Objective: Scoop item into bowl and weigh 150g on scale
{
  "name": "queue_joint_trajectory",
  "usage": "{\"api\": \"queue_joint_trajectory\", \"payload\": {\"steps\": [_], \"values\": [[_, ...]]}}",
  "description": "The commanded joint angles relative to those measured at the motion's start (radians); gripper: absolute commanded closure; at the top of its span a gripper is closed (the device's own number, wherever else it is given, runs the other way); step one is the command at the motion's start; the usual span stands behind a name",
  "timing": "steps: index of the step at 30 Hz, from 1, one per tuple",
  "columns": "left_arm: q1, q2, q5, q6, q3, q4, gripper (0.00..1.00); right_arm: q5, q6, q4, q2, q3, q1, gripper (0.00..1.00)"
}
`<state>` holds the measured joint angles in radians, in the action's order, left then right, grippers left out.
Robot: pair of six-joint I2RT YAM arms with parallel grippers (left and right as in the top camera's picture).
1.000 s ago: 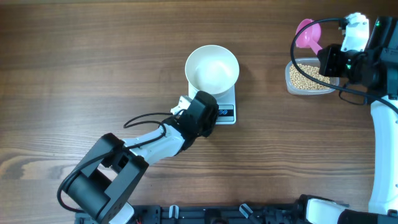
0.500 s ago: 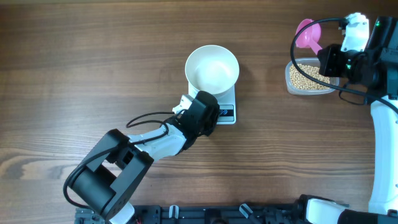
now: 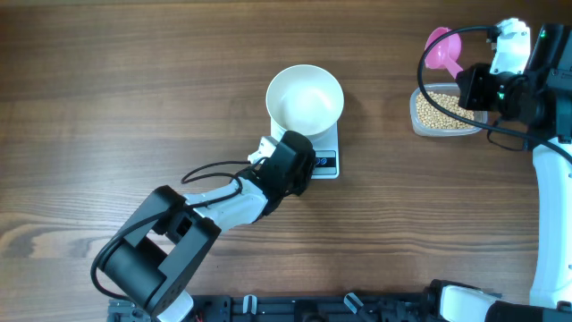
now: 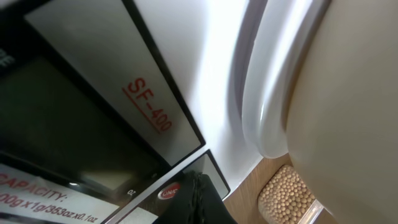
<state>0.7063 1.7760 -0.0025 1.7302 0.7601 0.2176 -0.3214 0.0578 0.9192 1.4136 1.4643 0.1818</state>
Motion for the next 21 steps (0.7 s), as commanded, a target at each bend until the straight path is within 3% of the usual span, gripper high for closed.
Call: {"api": "queue_joint_trajectory", "payload": {"steps": [1,21], "values": [[0.004,0.012,-0.010,0.005,-0.003,-0.014,0.96,-0.016,0.022,-0.005,-0.012,-0.002,0.003,0.96],[0.003,-0.010,-0.018,0.002,-0.003,-0.077,0.96,-0.016,0.022,-0.005,-0.012,-0.002,0.003,0.96]]}}
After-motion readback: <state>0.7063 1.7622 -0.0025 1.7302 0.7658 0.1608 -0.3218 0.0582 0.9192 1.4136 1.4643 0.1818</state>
